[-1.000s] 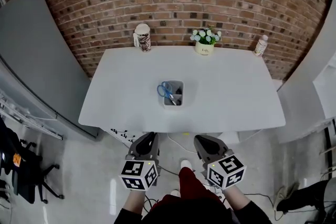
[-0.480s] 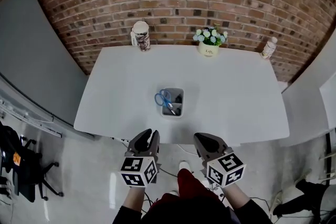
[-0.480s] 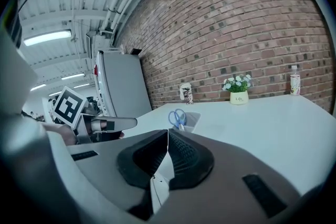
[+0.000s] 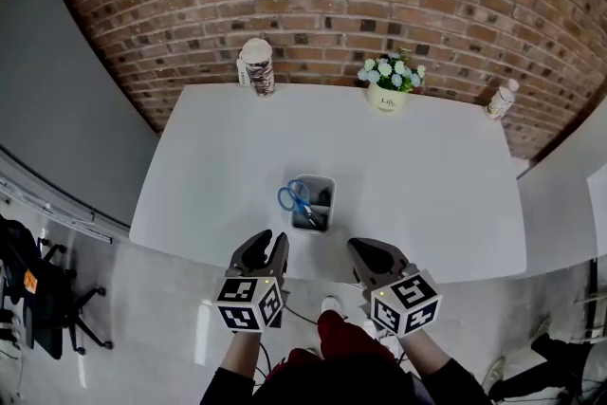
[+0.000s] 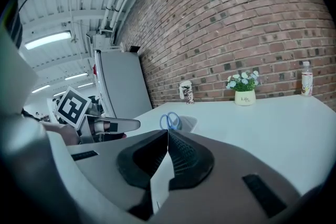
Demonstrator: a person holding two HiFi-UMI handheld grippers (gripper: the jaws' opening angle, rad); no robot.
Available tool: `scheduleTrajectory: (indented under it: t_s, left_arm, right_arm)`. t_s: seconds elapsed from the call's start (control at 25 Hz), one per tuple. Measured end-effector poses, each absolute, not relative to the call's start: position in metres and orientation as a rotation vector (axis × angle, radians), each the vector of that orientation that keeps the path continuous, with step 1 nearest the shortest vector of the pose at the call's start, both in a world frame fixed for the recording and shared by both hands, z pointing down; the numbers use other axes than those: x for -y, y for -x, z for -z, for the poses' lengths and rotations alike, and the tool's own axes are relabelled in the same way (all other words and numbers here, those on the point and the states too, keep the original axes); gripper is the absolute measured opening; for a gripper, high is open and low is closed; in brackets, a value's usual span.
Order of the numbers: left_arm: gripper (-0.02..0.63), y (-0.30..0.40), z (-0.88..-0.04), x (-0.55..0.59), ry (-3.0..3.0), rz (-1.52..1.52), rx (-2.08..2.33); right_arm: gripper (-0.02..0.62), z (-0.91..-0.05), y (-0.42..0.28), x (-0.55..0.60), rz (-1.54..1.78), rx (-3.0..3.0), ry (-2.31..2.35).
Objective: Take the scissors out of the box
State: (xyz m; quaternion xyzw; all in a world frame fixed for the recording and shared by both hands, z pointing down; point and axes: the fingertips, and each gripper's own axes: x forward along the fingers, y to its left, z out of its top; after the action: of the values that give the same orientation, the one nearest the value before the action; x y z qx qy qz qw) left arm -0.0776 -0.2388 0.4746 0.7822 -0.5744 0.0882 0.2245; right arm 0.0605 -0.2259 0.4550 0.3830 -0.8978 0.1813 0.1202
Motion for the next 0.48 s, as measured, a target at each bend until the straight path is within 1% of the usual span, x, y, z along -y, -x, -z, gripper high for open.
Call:
scheduleTrajectory:
  t_s: [0.48]
  left_arm:
    - [0.116,0.076,-0.501,0.287,-2.072,-0.283,1.571]
  right_arm:
    - [0.009,-0.474,-0.066,0.272,-0.595,2.595,-1.088]
